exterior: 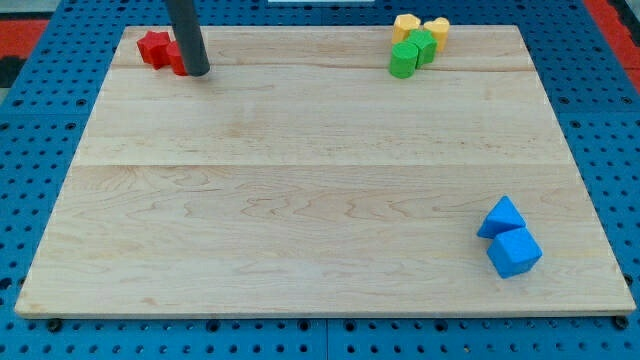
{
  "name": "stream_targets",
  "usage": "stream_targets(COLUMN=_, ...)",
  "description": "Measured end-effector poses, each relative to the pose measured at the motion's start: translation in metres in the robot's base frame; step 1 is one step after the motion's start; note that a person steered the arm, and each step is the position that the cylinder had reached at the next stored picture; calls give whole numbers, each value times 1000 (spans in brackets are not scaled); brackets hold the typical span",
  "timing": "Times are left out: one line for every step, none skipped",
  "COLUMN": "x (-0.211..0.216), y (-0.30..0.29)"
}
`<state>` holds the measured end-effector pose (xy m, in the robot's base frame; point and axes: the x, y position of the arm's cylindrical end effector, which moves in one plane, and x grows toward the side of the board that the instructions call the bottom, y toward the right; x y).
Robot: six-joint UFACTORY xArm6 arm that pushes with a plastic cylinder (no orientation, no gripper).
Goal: Place the arm above the blue triangle
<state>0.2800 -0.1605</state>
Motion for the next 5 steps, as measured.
stream_targets(x=34, y=49)
stream_targets(x=73, y=161)
stream_targets(x=106, y=248)
stream_targets(x=121, y=329)
stream_targets(x=197, y=395)
